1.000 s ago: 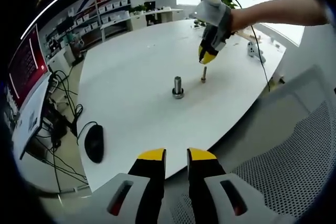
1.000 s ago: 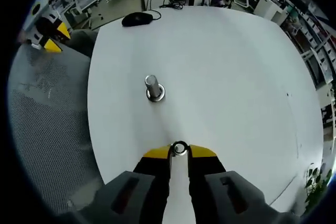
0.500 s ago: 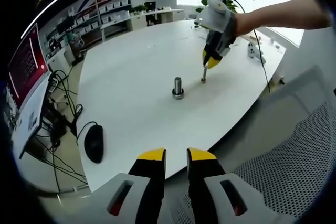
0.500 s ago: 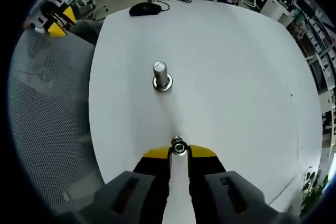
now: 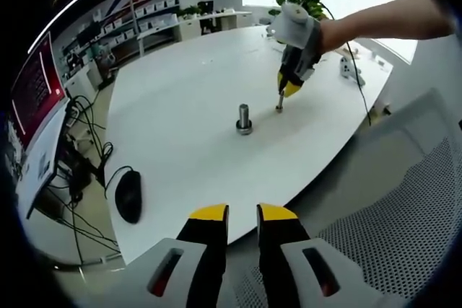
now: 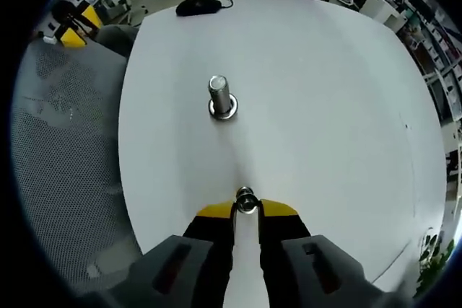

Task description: Place the washer onto the threaded stud by aligning its center hole with the stud, sliding it down to the base, and recovering from edge contact or off-axis alignment until the washer reaches the visible bottom stop.

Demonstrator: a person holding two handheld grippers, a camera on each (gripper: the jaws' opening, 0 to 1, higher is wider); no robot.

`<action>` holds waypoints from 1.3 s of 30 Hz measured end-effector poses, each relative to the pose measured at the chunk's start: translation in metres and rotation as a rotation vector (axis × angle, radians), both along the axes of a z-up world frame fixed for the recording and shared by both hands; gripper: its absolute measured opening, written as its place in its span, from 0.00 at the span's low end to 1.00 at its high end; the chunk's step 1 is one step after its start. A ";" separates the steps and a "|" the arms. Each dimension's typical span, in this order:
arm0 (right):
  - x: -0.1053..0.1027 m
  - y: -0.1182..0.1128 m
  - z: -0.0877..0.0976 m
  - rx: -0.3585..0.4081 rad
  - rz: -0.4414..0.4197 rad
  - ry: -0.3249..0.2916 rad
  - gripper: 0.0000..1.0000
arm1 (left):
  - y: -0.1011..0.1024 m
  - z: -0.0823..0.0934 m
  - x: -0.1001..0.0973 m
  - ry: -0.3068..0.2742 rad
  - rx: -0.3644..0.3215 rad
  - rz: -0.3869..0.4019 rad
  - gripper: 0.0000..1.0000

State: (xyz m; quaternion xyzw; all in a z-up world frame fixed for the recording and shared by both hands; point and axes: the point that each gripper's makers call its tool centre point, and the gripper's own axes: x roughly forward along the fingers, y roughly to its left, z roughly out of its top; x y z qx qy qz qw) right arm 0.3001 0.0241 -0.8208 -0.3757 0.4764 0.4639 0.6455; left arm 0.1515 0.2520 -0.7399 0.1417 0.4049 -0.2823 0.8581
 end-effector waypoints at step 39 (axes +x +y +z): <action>-0.008 0.006 -0.033 0.003 -0.038 0.031 0.23 | 0.000 -0.004 -0.002 0.029 0.004 -0.002 0.13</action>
